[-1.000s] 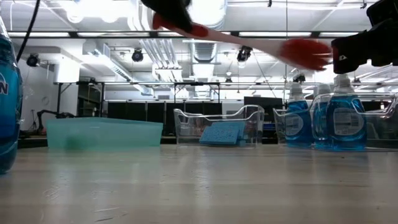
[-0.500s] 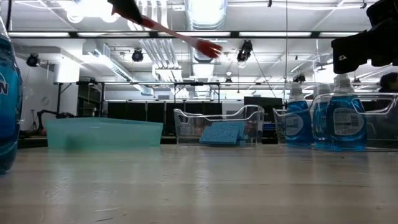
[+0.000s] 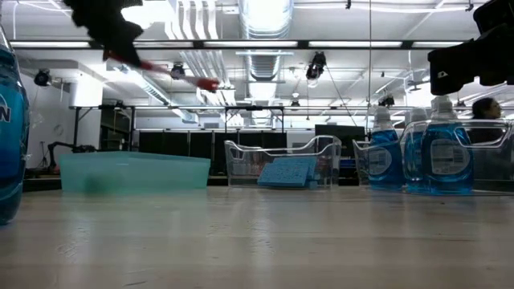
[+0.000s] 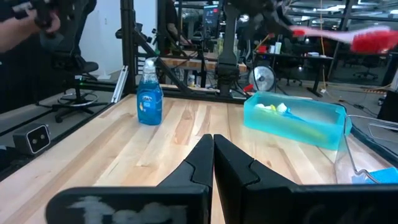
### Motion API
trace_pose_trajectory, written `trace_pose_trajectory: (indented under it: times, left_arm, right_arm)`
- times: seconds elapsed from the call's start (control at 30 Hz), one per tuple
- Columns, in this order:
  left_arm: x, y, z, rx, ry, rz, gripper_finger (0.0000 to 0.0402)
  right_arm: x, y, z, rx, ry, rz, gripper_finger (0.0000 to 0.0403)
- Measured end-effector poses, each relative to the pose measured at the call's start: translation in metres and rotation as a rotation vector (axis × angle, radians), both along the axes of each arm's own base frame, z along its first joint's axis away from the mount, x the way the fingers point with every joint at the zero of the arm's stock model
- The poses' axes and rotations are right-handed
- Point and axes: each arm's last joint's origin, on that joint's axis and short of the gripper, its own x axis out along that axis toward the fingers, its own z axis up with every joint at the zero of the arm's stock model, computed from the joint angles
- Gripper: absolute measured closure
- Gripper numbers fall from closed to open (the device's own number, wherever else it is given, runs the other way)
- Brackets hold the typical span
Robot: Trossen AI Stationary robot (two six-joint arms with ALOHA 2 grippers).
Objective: Pick & Place Kitchen Sink Supplies
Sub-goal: Put the red dishwashing brush into the green bin
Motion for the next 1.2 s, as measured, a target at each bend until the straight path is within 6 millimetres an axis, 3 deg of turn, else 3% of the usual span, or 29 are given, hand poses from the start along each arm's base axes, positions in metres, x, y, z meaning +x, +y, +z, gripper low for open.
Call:
trace_pose_trajectory:
  times: [0.37, 0.67, 0.9, 1.2]
  left_arm:
    - [-0.003, 0.011, -0.075, -0.108, -0.155, 0.127, 0.0324]
    - [-0.007, 0.011, -0.122, -0.17, -0.187, 0.151, 0.0322]
    - [-0.01, 0.012, -0.144, -0.184, -0.203, 0.154, 0.0324]
    - [-0.014, 0.011, -0.158, -0.234, -0.216, 0.165, 0.0316]
  right_arm:
    - [0.0, 0.0, 0.0, 0.0, 0.0, 0.0, 0.0394]
    - [0.0, 0.0, 0.0, 0.0, 0.0, 0.0, 0.0394]
    - [0.0, 0.0, 0.0, 0.0, 0.0, 0.0, 0.0394]
    - [0.0, 0.0, 0.0, 0.0, 0.0, 0.0, 0.0394]
